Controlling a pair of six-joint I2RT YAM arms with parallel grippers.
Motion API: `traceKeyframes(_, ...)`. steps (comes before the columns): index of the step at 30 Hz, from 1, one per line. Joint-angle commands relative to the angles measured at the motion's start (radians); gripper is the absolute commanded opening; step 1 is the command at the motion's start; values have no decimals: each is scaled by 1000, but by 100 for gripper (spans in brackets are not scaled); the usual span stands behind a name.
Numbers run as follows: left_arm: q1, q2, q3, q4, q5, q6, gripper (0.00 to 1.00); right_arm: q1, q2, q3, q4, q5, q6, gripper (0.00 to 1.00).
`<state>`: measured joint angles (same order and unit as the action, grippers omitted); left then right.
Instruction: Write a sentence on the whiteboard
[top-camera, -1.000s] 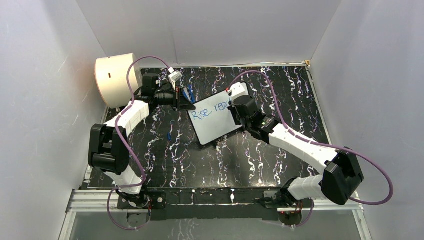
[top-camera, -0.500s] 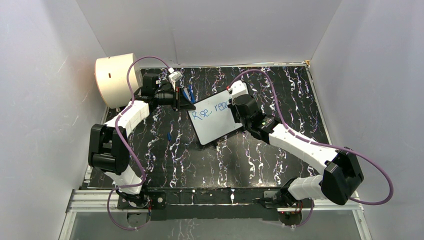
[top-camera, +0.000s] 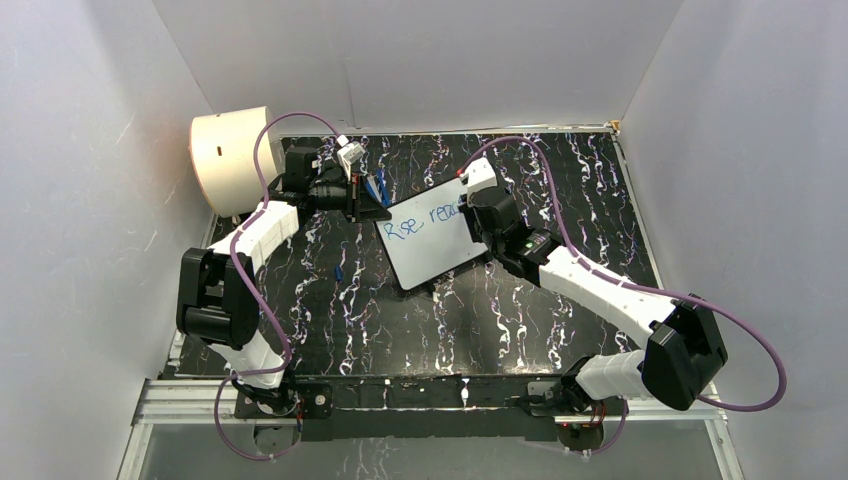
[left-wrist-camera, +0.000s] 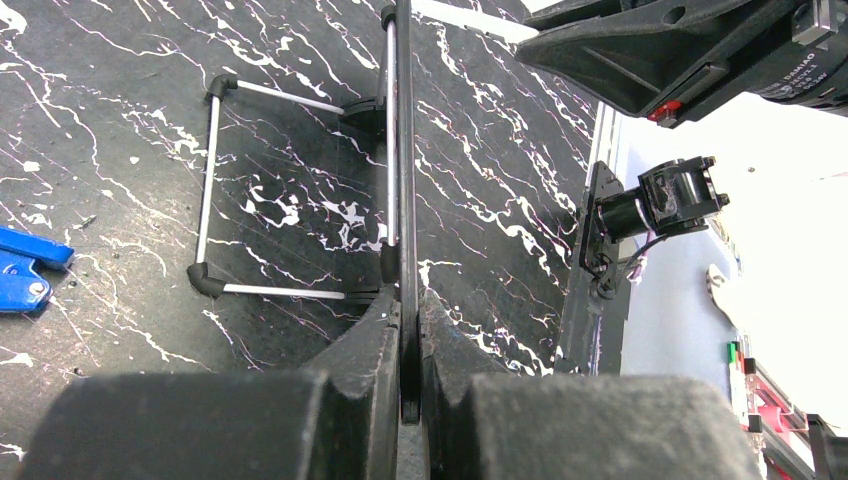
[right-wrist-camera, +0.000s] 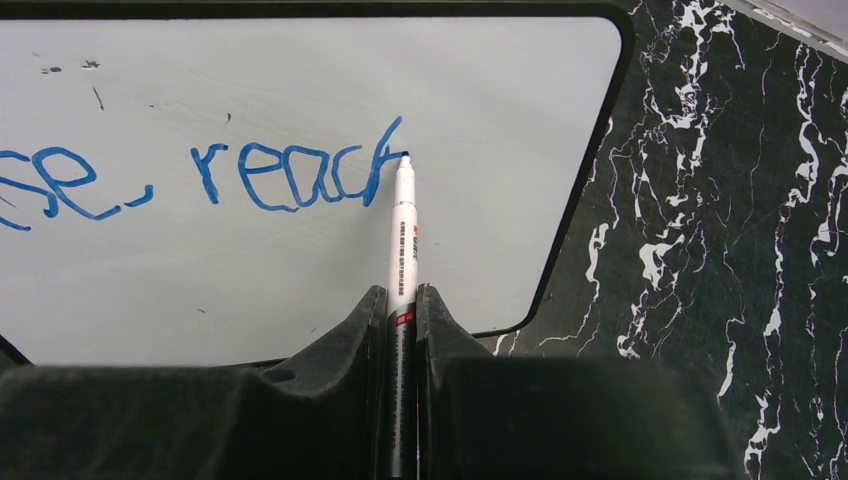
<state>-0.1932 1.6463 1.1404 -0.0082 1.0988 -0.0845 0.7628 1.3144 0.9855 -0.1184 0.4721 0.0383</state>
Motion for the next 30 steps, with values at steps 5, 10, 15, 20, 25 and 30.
traceKeyframes(5, -26, 4, 17, -45, 32, 23, 0, -15, -8, 14, 11, -1, 24, 0)
traceKeyframes(10, -27, -1, 15, -45, 27, 25, 0, -16, -6, 4, -24, -21, 47, 0)
traceKeyframes(15, -26, 0, 16, -45, 29, 23, 0, -16, -7, -1, -50, -34, 60, 0)
traceKeyframes(20, -27, -1, 16, -47, 23, 25, 0, -15, -10, -3, -73, -38, 64, 0)
traceKeyframes(25, -27, 0, 16, -48, 21, 25, 0, -16, -20, -7, -81, -34, 67, 0)
traceKeyframes(30, -27, -3, 17, -49, 20, 26, 0, -16, -31, -16, -79, -22, 68, 0)
